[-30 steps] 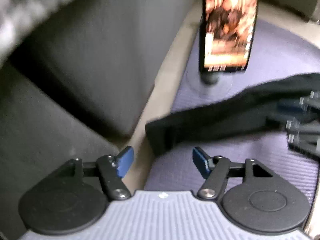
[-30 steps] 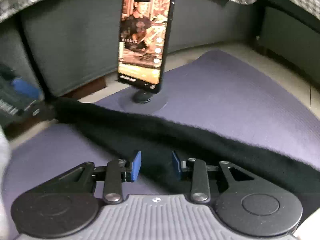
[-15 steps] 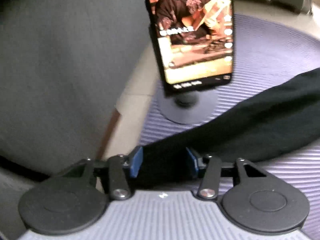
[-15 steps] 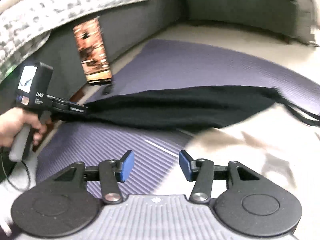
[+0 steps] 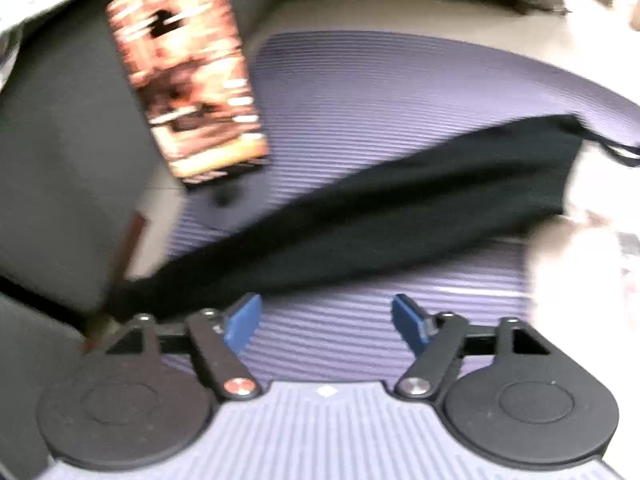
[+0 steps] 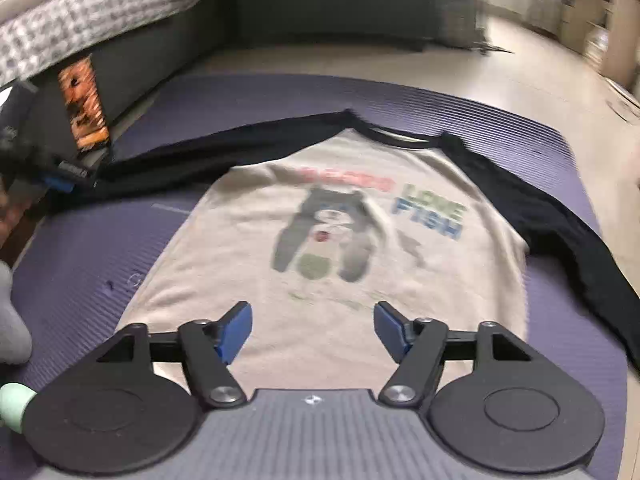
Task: Fold clothes
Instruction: 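Release the sleeve and raise both grippers above the sweatshirt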
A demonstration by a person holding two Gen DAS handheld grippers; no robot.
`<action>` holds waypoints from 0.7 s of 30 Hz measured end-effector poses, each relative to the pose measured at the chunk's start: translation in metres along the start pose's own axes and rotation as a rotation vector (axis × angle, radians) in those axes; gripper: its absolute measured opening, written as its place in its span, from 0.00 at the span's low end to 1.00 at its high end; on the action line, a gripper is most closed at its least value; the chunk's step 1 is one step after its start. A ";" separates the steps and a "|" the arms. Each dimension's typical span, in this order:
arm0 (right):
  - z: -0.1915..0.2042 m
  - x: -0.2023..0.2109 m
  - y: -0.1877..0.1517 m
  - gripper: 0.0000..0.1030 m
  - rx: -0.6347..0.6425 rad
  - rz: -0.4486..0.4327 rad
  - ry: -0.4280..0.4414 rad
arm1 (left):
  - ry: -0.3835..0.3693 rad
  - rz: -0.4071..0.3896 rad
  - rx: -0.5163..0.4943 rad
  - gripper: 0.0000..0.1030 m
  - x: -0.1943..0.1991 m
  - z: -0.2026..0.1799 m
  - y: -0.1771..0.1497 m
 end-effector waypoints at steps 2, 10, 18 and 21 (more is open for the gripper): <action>-0.006 0.008 -0.005 0.77 -0.036 -0.022 -0.020 | -0.048 0.007 -0.021 0.88 0.009 -0.022 -0.010; -0.027 0.046 -0.031 0.81 -0.155 -0.093 -0.119 | -0.127 -0.039 -0.063 0.99 0.071 -0.082 -0.045; -0.047 0.055 -0.065 0.82 -0.281 -0.067 -0.138 | -0.107 0.001 -0.106 1.00 0.082 -0.121 -0.089; -0.050 0.061 -0.066 0.83 -0.306 -0.074 -0.131 | -0.100 0.013 -0.086 1.00 0.083 -0.130 -0.103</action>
Point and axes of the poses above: each gripper's, at about its wrist camera, not at the fingertips, and x roughly against the way its jaws point, z to its left, y to its top, the point moved 1 cm from there along -x, roughly the way its jaws point, and after that the axes turned 2 degrees about x, right-handed, at the moved point
